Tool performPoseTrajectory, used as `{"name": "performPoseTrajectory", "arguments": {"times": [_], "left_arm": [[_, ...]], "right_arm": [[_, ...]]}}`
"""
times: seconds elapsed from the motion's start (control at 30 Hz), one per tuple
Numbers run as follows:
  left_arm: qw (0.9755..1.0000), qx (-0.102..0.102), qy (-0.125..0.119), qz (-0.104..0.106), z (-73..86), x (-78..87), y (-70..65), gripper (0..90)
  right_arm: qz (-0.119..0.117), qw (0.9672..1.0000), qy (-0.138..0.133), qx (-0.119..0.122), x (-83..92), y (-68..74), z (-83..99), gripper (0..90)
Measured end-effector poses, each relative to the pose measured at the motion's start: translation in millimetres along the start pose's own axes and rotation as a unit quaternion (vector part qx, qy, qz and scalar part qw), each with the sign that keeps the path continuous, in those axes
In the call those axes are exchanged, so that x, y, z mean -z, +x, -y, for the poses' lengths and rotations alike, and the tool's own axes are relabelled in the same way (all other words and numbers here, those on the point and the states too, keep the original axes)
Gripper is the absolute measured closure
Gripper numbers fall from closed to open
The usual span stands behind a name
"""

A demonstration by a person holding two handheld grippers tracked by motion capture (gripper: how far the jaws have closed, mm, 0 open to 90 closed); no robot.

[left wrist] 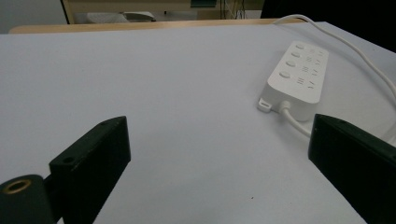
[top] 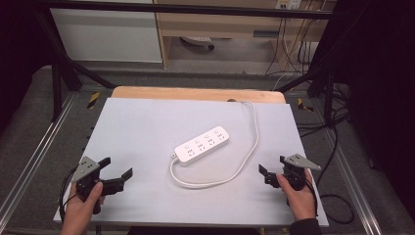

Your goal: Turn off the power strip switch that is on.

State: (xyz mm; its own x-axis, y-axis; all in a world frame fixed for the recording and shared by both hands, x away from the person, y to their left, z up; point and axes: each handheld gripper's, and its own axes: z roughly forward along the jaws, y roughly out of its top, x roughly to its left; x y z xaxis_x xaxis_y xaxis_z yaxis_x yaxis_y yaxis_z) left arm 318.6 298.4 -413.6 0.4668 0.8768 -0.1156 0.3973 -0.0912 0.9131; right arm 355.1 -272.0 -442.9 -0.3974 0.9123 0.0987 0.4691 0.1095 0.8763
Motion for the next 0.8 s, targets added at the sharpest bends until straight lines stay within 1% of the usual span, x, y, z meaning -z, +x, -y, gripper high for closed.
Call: {"name": "performPoseTrajectory", "arguments": {"times": [0.03,0.07,0.1,0.17,0.23,0.37,0.43,0.5,0.63,0.67,0.73,0.8], "left_arm": [[1.0000,0.001,0.001,0.000,0.1,-0.1,0.4,5.5],[1.0000,-0.001,0.003,0.000,0.2,-0.3,0.9,5.5],[1.0000,-0.002,0.003,0.000,0.3,-0.4,0.9,5.5],[1.0000,-0.002,0.005,0.001,0.5,-0.7,0.7,5.6],[1.0000,-0.002,0.007,0.002,0.8,-1.3,0.1,5.7],[1.0000,-0.004,0.005,0.003,0.6,-1.6,-0.6,5.7],[1.0000,-0.005,0.005,0.001,0.8,-2.0,-0.5,5.6],[0.9999,-0.010,0.011,-0.002,1.4,-2.4,-0.2,5.6],[0.9999,-0.007,0.012,-0.005,1.6,-2.1,0.0,5.2],[0.9999,-0.007,0.011,-0.005,1.7,-2.2,0.0,5.2],[0.9999,-0.007,0.014,-0.004,1.8,-2.2,-0.2,5.2],[0.9998,-0.008,0.017,-0.006,2.4,-2.6,-0.4,5.2]], "right_arm": [[0.000,1.0000,0.006,-0.002,-0.3,0.5,0.2,7.4],[0.000,0.9999,0.011,0.001,-0.2,1.4,0.6,7.4],[-0.001,0.9999,0.013,0.001,0.8,1.8,0.6,7.5],[-0.002,0.9999,0.010,-0.001,1.4,2.3,0.6,7.5],[0.001,1.0000,0.007,0.002,2.1,3.0,0.5,7.4],[-0.001,1.0000,0.003,0.001,4.5,4.5,-2.3,7.1],[-0.006,1.0000,0.002,-0.004,6.9,5.2,-3.8,6.5],[-0.011,0.9999,0.008,-0.002,8.6,6.3,-6.3,5.4],[-0.019,0.9998,0.004,0.001,13.1,12.8,-11.5,5.0],[-0.023,0.9997,-0.001,0.008,16.1,18.3,-15.0,5.5],[-0.024,0.9996,-0.003,0.013,17.3,20.9,-16.6,6.0],[-0.035,0.9993,-0.001,0.015,18.6,25.7,-20.1,7.1]]}}
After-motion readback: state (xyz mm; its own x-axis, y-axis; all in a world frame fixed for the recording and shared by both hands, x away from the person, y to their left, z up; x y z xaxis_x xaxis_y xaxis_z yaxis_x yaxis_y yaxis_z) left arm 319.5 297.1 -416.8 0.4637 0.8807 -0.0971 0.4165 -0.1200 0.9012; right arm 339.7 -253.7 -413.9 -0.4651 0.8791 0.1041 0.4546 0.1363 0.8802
